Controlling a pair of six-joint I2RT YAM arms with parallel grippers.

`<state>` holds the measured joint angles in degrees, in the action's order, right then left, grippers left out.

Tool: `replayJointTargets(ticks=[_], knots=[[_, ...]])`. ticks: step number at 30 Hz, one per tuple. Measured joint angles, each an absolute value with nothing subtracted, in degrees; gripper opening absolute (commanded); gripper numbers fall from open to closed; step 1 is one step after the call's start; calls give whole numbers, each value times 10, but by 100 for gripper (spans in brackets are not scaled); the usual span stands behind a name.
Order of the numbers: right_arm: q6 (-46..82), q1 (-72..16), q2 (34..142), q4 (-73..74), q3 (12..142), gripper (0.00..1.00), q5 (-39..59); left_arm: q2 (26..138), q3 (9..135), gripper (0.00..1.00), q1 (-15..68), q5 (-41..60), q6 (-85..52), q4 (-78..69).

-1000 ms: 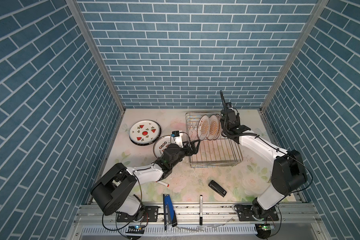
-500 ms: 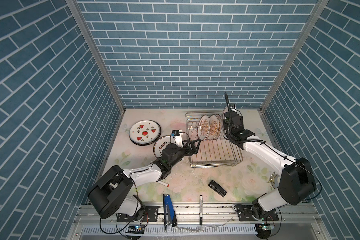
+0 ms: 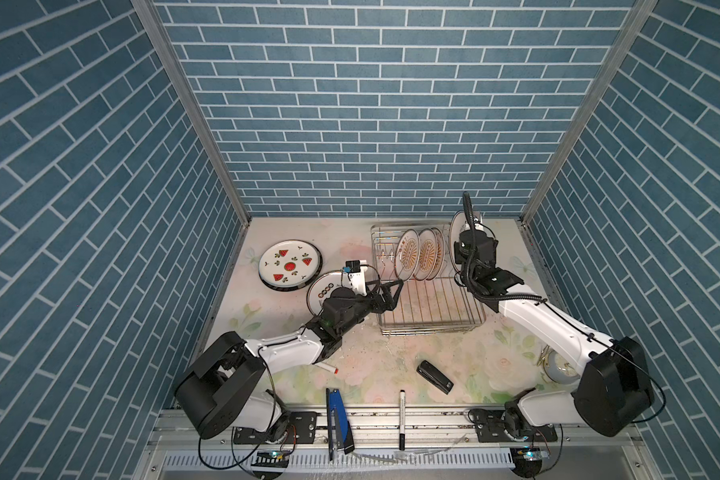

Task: Unload the plates from the dish rack
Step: 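Lift the red-lettered plate up out of the rack with the right gripper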

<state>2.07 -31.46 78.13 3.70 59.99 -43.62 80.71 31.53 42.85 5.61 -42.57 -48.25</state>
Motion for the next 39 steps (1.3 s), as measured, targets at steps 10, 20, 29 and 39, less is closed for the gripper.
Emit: replayJointTargets(ticks=[10,20,29,39], knots=[[17,-337,688,51,563,0,-446,762,298,100,429,68,-406,-484],[72,-338,546,43,504,0,-347,735,243,100,430,102,-390,-546],[138,-333,486,19,467,0,-139,714,216,100,431,116,-385,-582],[251,-269,463,67,402,0,128,652,174,98,431,119,-381,-601]])
